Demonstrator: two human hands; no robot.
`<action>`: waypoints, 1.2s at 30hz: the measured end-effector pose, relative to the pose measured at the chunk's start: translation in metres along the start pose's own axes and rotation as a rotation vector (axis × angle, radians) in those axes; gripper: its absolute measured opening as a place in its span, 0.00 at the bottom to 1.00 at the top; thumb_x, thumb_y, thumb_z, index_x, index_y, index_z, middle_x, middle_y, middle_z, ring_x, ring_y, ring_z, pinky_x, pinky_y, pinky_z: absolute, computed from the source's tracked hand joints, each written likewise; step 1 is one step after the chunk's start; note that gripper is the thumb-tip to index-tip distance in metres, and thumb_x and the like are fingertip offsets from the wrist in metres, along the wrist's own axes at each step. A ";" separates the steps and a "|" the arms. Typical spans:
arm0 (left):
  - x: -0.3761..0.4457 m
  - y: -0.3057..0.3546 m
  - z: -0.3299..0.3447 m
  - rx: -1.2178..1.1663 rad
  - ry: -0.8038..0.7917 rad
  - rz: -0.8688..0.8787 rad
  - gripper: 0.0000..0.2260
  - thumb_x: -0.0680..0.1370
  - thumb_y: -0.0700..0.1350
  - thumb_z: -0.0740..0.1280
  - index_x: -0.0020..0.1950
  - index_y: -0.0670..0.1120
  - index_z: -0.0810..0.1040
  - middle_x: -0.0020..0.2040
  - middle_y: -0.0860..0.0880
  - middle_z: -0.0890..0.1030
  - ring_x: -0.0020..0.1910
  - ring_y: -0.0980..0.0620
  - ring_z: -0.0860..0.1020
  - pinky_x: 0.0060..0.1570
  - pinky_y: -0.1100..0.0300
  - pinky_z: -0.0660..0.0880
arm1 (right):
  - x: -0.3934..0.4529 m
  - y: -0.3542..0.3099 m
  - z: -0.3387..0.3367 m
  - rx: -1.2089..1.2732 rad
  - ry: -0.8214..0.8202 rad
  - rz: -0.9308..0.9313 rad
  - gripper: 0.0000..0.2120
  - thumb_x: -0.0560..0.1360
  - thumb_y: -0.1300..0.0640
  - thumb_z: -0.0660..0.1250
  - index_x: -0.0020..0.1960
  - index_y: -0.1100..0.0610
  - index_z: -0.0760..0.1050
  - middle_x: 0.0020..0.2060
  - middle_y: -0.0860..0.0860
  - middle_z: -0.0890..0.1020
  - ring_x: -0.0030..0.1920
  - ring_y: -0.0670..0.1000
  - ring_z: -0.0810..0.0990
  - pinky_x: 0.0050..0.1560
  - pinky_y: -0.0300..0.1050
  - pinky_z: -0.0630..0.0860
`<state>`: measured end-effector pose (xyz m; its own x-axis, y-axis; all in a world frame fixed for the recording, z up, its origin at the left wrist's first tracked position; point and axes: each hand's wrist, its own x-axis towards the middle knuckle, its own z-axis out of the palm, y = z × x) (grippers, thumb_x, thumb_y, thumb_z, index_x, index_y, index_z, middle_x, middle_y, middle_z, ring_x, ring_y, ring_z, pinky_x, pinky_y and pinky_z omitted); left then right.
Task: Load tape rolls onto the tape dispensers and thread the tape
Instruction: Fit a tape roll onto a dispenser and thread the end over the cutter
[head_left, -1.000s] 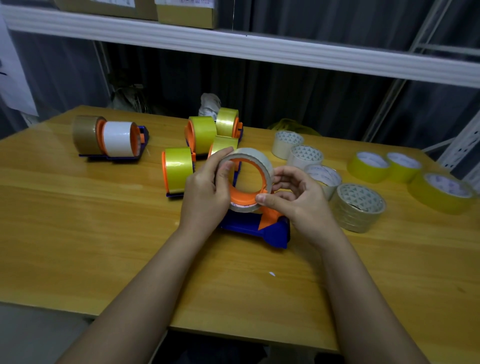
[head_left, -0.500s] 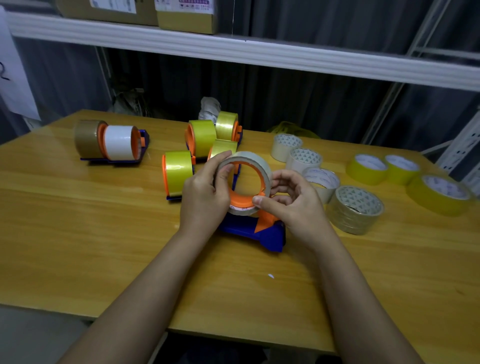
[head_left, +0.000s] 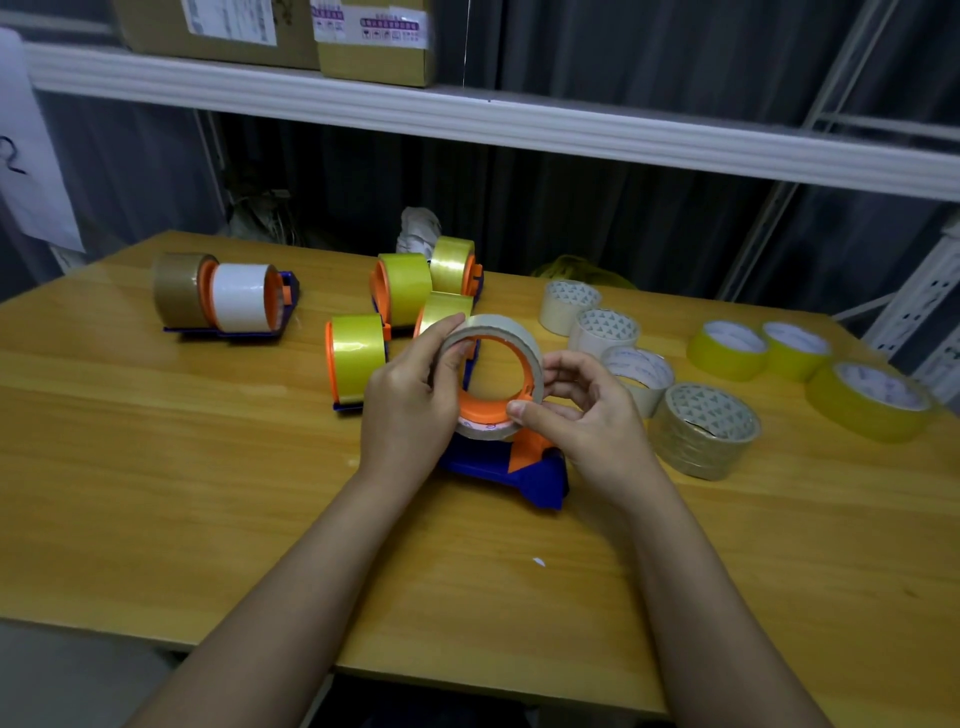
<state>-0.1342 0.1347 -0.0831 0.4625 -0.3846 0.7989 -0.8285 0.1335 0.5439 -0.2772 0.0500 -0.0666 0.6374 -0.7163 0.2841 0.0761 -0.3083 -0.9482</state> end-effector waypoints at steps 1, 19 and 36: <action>0.000 0.000 0.000 0.001 -0.003 0.004 0.13 0.78 0.40 0.64 0.62 0.39 0.77 0.51 0.45 0.83 0.46 0.56 0.80 0.43 0.65 0.77 | 0.000 0.000 0.000 0.004 0.001 -0.002 0.19 0.68 0.64 0.76 0.54 0.52 0.74 0.47 0.46 0.77 0.46 0.36 0.78 0.47 0.33 0.77; -0.004 0.000 0.002 -0.068 -0.037 -0.057 0.17 0.77 0.52 0.62 0.61 0.44 0.78 0.54 0.54 0.80 0.53 0.57 0.78 0.45 0.64 0.78 | 0.006 0.007 -0.002 -0.052 0.087 -0.106 0.17 0.72 0.66 0.71 0.52 0.46 0.75 0.49 0.49 0.77 0.47 0.37 0.77 0.46 0.32 0.77; -0.001 0.007 0.004 -0.353 -0.245 -0.433 0.22 0.79 0.58 0.54 0.51 0.44 0.81 0.43 0.48 0.82 0.45 0.54 0.80 0.46 0.51 0.75 | 0.006 0.011 -0.008 -0.289 0.229 -0.356 0.14 0.76 0.60 0.63 0.57 0.46 0.78 0.52 0.38 0.81 0.58 0.41 0.78 0.60 0.39 0.74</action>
<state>-0.1417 0.1323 -0.0812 0.6130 -0.6650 0.4267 -0.4076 0.1966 0.8918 -0.2790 0.0371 -0.0740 0.4239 -0.6441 0.6367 0.0221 -0.6954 -0.7183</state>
